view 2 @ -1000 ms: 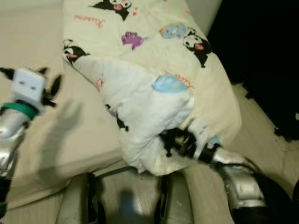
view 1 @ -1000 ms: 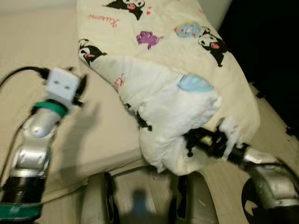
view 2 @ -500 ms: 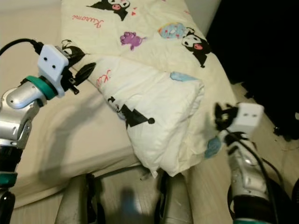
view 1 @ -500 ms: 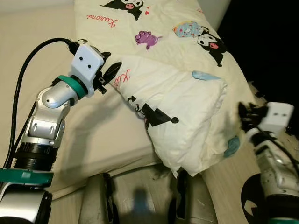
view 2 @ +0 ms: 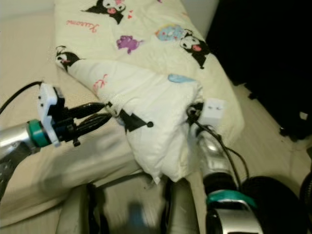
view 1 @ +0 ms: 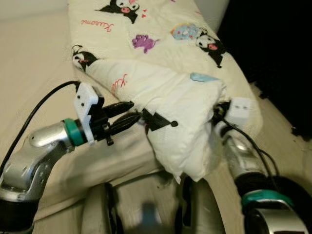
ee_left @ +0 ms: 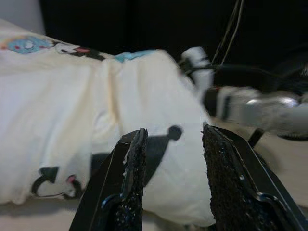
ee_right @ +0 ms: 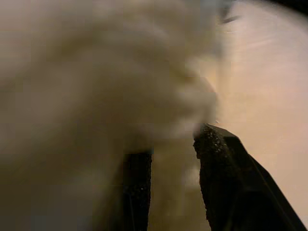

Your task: Clean up the room

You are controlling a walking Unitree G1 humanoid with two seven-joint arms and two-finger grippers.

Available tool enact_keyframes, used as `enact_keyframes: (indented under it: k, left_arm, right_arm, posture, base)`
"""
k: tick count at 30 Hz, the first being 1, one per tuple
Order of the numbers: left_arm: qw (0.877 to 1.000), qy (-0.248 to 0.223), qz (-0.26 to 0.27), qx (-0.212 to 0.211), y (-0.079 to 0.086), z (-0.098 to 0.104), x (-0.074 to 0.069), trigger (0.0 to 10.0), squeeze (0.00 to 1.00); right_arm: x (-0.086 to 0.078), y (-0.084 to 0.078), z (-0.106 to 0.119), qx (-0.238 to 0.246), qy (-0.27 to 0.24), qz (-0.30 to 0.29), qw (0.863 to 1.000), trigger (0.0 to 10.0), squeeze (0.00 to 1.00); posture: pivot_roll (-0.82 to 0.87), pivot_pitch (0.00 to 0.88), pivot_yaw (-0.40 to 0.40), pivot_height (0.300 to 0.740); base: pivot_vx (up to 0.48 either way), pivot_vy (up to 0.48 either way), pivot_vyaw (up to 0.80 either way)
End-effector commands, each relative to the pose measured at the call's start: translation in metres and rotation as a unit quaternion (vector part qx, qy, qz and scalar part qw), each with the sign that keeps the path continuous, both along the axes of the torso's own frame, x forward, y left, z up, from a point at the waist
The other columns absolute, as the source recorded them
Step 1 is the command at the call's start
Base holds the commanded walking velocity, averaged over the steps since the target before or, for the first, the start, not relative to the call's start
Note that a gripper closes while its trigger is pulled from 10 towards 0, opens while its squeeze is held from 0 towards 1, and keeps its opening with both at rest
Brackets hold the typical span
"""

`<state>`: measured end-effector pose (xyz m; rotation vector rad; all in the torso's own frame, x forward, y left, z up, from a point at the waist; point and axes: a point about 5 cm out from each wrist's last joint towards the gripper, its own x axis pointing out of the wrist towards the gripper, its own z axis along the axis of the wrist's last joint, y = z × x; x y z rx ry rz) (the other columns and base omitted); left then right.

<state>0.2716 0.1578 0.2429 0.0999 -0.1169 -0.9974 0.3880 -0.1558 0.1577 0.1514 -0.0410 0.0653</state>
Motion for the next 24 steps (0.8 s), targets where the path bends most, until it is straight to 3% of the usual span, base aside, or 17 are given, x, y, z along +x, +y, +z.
enact_keyframes:
  k: [1, 2, 3, 5, 6, 8, 9, 10, 12, 13, 15, 18, 19, 20, 22, 23, 24]
  left_arm:
    - [1.0, 0.004, -0.011, -0.004, -0.002, 0.002, -0.007, 10.0, 0.0]
    - [1.0, 0.005, -0.01, -0.006, -0.001, 0.004, -0.012, 10.0, 0.0]
    - [1.0, 0.005, -0.01, -0.006, -0.001, 0.004, -0.012, 10.0, 0.0]
    - [1.0, 0.003, -0.002, -0.013, 0.003, 0.012, -0.017, 10.0, 0.0]
    - [1.0, 0.003, -0.002, -0.013, 0.003, 0.012, -0.017, 10.0, 0.0]
    - [0.999, -0.027, 0.017, -0.022, 0.012, 0.032, -0.019, 10.0, 0.0]
    - [0.999, -0.027, 0.017, -0.022, 0.012, 0.032, -0.019, 10.0, 0.0]
    - [0.999, -0.04, 0.024, -0.025, 0.016, 0.04, -0.019, 10.0, 0.0]
    - [0.996, -0.076, 0.038, -0.031, 0.027, 0.064, -0.017, 10.0, 0.0]
    - [0.996, -0.076, 0.038, -0.031, 0.027, 0.064, -0.017, 10.0, 0.0]
    - [0.994, -0.094, 0.041, -0.029, 0.034, 0.078, -0.015, 10.0, 0.0]
    - [0.995, -0.089, 0.044, -0.013, 0.035, 0.074, -0.011, 10.0, 0.0]
    - [0.995, -0.089, 0.044, -0.013, 0.035, 0.074, -0.011, 10.0, 0.0]
    - [0.996, -0.079, 0.047, -0.002, 0.034, 0.068, -0.008, 10.0, 0.0]
    - [0.997, -0.043, 0.053, 0.02, 0.027, 0.043, 0.001, 10.0, 0.0]
    - [0.997, -0.043, 0.053, 0.02, 0.027, 0.043, 0.001, 10.0, 0.0]
    - [0.998, -0.019, 0.053, 0.027, 0.023, 0.028, 0.006, 10.0, 0.0]
  right_arm:
    - [-0.004, 0.012, -0.017, -0.005, 0.035, 0.032, 0.999, 10.0, 0.0]
    - [-0.005, 0.031, -0.02, -0.017, 0.04, 0.077, 0.996, 10.0, 0.0]
    - [-0.005, 0.031, -0.02, -0.017, 0.04, 0.077, 0.996, 10.0, 0.0]
    - [-0.009, 0.058, -0.023, -0.041, 0.042, 0.154, 0.986, 10.0, 0.0]
    - [-0.009, 0.058, -0.023, -0.041, 0.042, 0.154, 0.986, 10.0, 0.0]
    - [-0.027, 0.092, -0.024, -0.039, 0.024, 0.317, 0.947, 10.0, 0.0]
    - [-0.027, 0.092, -0.024, -0.039, 0.024, 0.317, 0.947, 10.0, 0.0]
    - [-0.036, 0.104, -0.022, -0.03, 0.014, 0.377, 0.926, 10.0, 0.0]
    - [-0.07, 0.108, -0.003, 0.021, -0.014, 0.505, 0.863, 10.0, 0.0]
    - [-0.07, 0.108, -0.003, 0.021, -0.014, 0.505, 0.863, 10.0, 0.0]
    - [-0.105, 0.1, 0.018, 0.057, -0.031, 0.595, 0.801, 10.0, 0.0]
    - [-0.118, 0.082, 0.034, 0.073, -0.043, 0.611, 0.787, 10.0, 0.0]
    - [-0.118, 0.082, 0.034, 0.073, -0.043, 0.611, 0.787, 10.0, 0.0]
    - [-0.113, 0.073, 0.039, 0.069, -0.053, 0.588, 0.804, 10.0, 0.0]
    - [-0.087, 0.044, 0.042, 0.03, -0.074, 0.483, 0.872, 10.0, 0.0]
    - [-0.087, 0.044, 0.042, 0.03, -0.074, 0.483, 0.872, 10.0, 0.0]
    - [-0.073, 0.025, 0.041, 0.014, -0.079, 0.422, 0.903, 10.0, 0.0]
  posture:
    - [0.07, 0.216, 0.043, 0.572]
    - [0.07, 0.216, 0.038, 0.572]
    - [0.07, 0.216, 0.038, 0.572]
    - [0.08, 0.216, 0.03, 0.572]
    - [0.08, 0.216, 0.03, 0.572]
    - [0.08, 0.216, 0.023, 0.572]
    - [0.08, 0.216, 0.023, 0.572]
    - [0.08, 0.216, 0.023, 0.572]
    - [0.07, 0.216, 0.022, 0.572]
    - [0.07, 0.216, 0.022, 0.572]
    - [0.06, 0.217, 0.025, 0.572]
    - [0.05, 0.215, 0.028, 0.572]
    - [0.05, 0.215, 0.028, 0.572]
    - [0.04, 0.216, 0.029, 0.572]
    - [0.03, 0.215, 0.031, 0.572]
    - [0.03, 0.215, 0.031, 0.572]
    - [0.03, 0.216, 0.032, 0.572]
  base:
    - [0.0, 0.0, 0.0]
    - [0.0, 0.0, 0.0]
    - [0.0, 0.0, 0.0]
    - [0.0, 0.0, 0.0]
    - [0.0, 0.0, 0.0]
    - [0.0, 0.0, 0.0]
    - [0.0, 0.0, 0.0]
    - [0.0, 0.0, 0.0]
    - [0.0, 0.0, 0.0]
    - [0.0, 0.0, 0.0]
    - [0.0, 0.0, 0.0]
    - [0.0, 0.0, 0.0]
    - [0.0, 0.0, 0.0]
    - [0.0, 0.0, 0.0]
    - [0.0, 0.0, 0.0]
    - [0.0, 0.0, 0.0]
    - [0.0, 0.0, 0.0]
